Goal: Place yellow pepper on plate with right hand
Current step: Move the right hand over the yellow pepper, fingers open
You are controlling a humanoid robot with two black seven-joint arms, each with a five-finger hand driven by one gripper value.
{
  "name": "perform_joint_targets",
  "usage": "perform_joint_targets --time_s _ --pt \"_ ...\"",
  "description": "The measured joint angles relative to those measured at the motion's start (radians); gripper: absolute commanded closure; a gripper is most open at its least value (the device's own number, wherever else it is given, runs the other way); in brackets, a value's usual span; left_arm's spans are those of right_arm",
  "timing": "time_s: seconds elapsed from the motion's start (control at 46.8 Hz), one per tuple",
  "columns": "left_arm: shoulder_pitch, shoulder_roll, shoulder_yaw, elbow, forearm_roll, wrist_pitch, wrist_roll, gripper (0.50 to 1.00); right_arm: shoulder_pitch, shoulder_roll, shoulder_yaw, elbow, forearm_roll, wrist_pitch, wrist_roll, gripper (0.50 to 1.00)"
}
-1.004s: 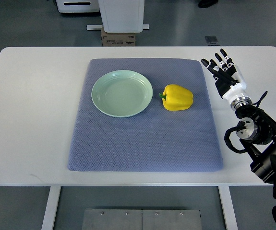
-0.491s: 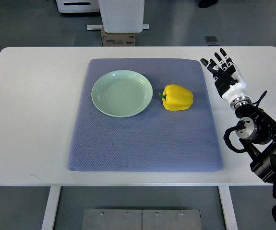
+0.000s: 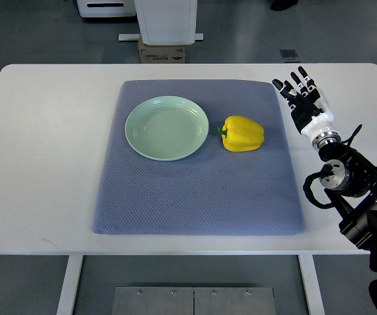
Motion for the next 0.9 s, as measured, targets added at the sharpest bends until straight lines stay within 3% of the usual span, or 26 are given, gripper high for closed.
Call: perform_joint_targets --time_s 0.769,0.897 --pt "0.000 0.000 0.000 0.000 0.000 0.000 0.000 0.500 0.026 -0.034 -0.178 0.030 0.001 0.037 0.004 0.500" --pt "0.001 0.000 0.000 0.000 0.000 0.000 0.000 0.500 0.045 -0.075 -0.213 0.038 -0.001 0.079 0.005 0.507"
